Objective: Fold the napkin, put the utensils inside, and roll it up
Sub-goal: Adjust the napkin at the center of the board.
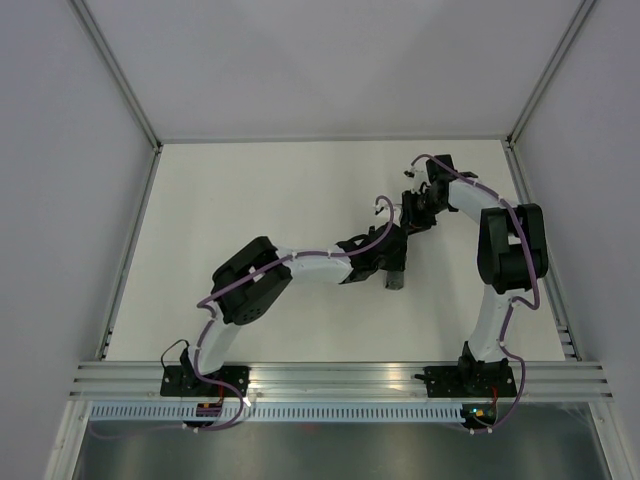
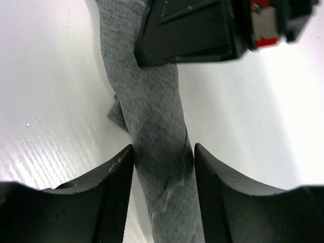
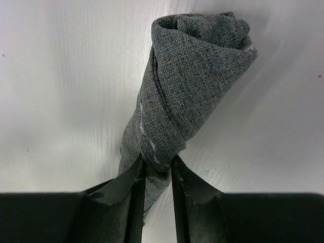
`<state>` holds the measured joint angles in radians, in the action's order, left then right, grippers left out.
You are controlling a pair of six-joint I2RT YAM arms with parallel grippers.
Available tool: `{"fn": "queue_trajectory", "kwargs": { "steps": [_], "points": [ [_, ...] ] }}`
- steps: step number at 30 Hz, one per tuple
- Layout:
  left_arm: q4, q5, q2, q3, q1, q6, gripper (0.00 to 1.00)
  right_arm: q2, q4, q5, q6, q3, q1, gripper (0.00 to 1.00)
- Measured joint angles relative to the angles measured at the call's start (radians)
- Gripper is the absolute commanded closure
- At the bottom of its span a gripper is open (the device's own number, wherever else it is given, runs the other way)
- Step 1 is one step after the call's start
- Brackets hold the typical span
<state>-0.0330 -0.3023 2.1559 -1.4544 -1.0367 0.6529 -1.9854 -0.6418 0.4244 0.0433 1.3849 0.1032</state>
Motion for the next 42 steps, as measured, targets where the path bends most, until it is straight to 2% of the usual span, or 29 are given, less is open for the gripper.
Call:
{"fn": "queue_trajectory", "kwargs": {
  "steps": [12, 26, 42],
  "points": [
    [-0.031, 0.014, -0.253, 0.145, -0.001, -0.024, 0.44, -0.014, 0.06, -0.179, -0.06, 0.058, 0.046, 0.71],
    [-0.05, -0.031, -0.604, 0.409, 0.076, -0.034, 0.42, -0.086, 0.085, -0.36, -0.127, 0.172, 0.08, 0.71],
    [-0.043, -0.036, -0.679, 0.492, 0.093, -0.035, 0.41, -0.169, 0.086, -0.447, -0.145, 0.286, 0.088, 0.66]
  ]
}}
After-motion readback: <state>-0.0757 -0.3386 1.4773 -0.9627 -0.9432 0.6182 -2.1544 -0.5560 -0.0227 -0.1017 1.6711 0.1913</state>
